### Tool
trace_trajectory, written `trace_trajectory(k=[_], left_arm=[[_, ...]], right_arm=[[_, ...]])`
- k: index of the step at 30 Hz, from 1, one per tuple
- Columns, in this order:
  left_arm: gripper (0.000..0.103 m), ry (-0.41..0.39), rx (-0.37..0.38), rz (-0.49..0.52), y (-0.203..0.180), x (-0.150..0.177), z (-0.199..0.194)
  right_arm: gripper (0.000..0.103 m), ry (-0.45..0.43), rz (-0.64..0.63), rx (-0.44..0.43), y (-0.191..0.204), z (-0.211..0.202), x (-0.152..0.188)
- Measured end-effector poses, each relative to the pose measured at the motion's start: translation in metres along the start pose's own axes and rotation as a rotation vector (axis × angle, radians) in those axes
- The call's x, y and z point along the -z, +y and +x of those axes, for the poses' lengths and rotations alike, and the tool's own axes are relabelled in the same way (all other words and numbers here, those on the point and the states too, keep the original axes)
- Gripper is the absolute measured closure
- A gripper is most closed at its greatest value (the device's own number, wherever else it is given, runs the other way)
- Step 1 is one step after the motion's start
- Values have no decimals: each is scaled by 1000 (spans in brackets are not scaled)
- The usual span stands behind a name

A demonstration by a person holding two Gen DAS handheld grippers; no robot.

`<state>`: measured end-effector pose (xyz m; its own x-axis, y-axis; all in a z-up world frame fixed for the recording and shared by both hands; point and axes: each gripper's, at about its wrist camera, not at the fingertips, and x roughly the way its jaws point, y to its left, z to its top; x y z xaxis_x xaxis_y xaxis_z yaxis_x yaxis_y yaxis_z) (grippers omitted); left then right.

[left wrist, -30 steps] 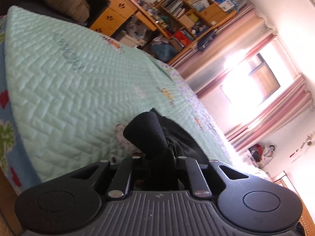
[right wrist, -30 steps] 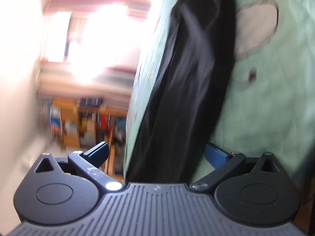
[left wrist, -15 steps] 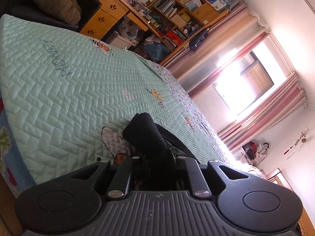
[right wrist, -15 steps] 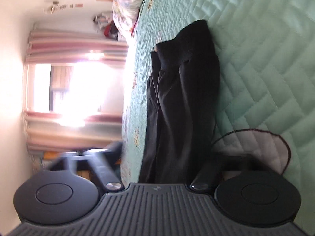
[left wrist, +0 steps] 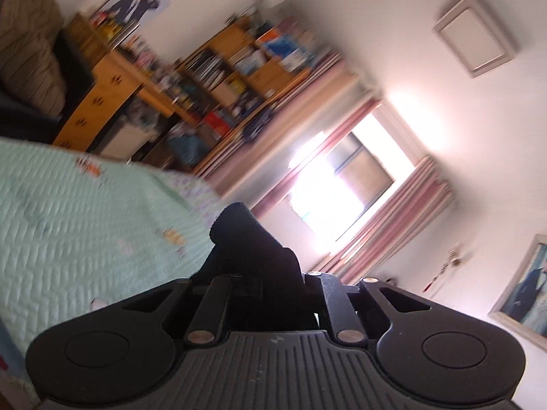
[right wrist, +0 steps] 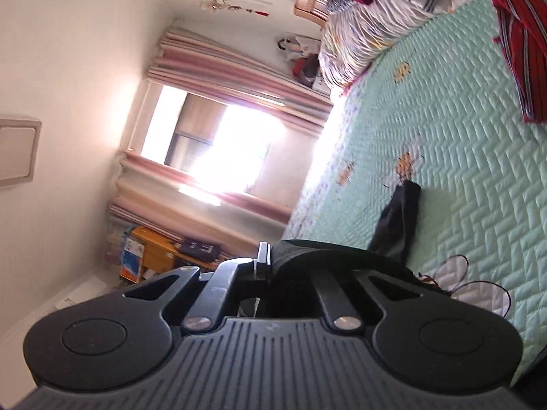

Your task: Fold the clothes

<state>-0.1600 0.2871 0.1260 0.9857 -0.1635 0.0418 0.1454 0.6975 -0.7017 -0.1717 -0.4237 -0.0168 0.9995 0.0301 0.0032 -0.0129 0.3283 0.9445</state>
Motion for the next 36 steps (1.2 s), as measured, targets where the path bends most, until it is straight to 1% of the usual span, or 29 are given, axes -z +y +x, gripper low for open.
trace_trajectory(k=[1,3,5,6,9,11,13,15,16,17,18,19,20,21,22,23,24,25,26,27,28,30,31,33,35,36], left_arm=[[90,-22,16,6,-8,-6,-8],[90,-38,13,11,-18,-17,-11],[90,-32,-9,30,-22,-26,2],[90,-27,-30,39,-23,-30,15],[90,1,-104,72,-13,-37,67],[90,43,-170,76,2,-42,119],[90,95,-242,98,17,-48,178],[89,176,-348,127,38,-48,250],[87,217,-402,142,49,-48,286],[86,279,-466,140,65,-47,323],[82,345,-524,137,80,-43,355],[77,407,-593,136,96,-38,385],[73,451,-644,129,111,-32,406],[68,472,-657,117,122,-26,417],[65,492,-665,105,133,-21,427],[64,489,-663,124,139,-19,429],[62,484,-659,145,145,-16,430],[58,479,-656,167,150,-13,431],[55,464,-654,195,153,-13,426],[49,446,-653,214,156,-14,419],[46,435,-652,224,159,-14,411],[45,436,-651,221,168,-14,393],[45,451,-646,212,172,-11,380],[44,463,-632,191,181,-4,348],[44,457,-628,164,191,6,307],[41,442,-628,142,197,12,285]], right_arm=[[100,-11,1,-16,7,-5,-10],[100,-22,4,-44,20,-10,-26],[100,-1,15,-52,32,-10,-32],[100,17,8,-54,38,1,-36],[99,69,-66,-24,59,60,-40],[99,122,-67,2,68,109,-38],[99,173,-69,53,73,171,-34],[99,201,-77,131,74,238,-24],[98,218,-61,178,69,275,-20],[93,234,-45,224,63,313,-16],[91,251,-30,271,57,350,-13],[81,264,-31,314,50,380,-9],[66,274,-16,365,40,407,-4],[61,291,-1,413,29,426,3],[57,305,13,452,17,439,9],[56,302,27,481,5,445,14],[55,295,37,489,-9,449,16],[53,290,56,476,-23,451,15],[52,272,112,437,-40,448,12],[52,253,167,398,-56,445,9],[52,215,217,352,-67,440,4],[50,147,244,304,-82,432,-9],[49,133,251,285,-87,430,-17],[49,146,232,260,-83,422,-28],[49,218,138,262,-74,402,-27],[49,253,93,262,-69,391,-27]])
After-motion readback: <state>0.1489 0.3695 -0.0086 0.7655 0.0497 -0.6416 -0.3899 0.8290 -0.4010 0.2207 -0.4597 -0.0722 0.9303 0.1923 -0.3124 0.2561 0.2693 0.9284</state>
